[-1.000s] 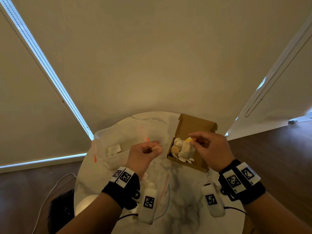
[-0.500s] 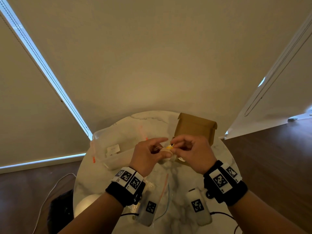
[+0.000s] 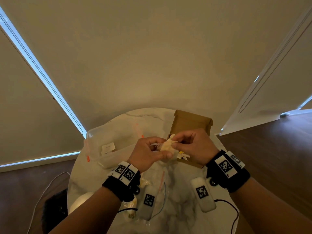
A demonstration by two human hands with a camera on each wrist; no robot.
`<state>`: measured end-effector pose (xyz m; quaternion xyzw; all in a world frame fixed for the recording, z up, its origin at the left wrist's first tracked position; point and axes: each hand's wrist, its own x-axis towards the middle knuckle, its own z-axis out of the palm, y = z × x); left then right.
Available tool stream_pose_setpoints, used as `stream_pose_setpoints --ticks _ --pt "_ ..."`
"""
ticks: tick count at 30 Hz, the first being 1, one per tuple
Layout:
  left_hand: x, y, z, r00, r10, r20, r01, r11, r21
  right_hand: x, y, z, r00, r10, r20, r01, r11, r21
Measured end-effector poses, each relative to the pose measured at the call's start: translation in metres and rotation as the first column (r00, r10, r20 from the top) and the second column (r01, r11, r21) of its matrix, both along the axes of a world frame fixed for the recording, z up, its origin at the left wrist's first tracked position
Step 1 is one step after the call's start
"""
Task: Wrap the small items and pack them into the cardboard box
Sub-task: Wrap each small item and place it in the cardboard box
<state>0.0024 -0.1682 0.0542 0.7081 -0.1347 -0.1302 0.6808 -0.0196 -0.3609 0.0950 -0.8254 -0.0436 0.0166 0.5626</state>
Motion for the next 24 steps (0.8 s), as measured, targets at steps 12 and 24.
stream_pose_setpoints --ticks 12,24 --pt "0.009 0.010 -0.025 1.000 0.010 -0.003 -0.008 0.896 0.444 0.041 -0.072 -0.051 0.990 -0.129 -0.050 0.073 0.794 -0.604" --pt "-0.032 0.074 -0.080 0.985 0.159 -0.059 -0.106 0.847 0.520 0.044 -0.082 -0.188 0.874 -0.308 -0.377 -0.152 0.563 -0.812"
